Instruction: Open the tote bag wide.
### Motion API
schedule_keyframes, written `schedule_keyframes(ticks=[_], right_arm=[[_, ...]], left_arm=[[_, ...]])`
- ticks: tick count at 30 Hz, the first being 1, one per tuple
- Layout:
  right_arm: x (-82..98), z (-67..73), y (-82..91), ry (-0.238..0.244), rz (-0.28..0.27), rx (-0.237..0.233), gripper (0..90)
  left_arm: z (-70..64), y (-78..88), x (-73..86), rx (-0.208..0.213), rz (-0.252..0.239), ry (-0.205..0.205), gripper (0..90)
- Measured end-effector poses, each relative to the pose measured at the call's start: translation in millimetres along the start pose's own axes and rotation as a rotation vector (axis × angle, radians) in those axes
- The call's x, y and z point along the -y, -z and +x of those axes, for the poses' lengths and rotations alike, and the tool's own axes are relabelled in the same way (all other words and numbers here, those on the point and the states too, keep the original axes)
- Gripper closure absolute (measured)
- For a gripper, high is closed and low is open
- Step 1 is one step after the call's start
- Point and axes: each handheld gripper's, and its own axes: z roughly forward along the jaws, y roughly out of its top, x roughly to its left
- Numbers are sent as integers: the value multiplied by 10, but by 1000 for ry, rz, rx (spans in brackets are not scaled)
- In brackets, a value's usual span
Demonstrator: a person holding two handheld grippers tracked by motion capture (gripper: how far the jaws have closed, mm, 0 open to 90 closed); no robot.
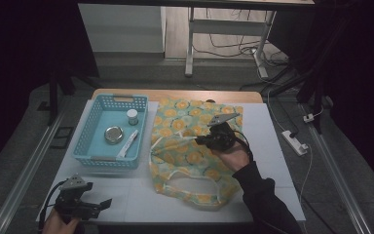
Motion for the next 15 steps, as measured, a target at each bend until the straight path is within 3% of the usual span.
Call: schedule_keyframes(ticks=[15], right_arm=[[-266,-64,65,5,-32,-2,900]], left_arm=[[4,2,2,2,-3,5,0]])
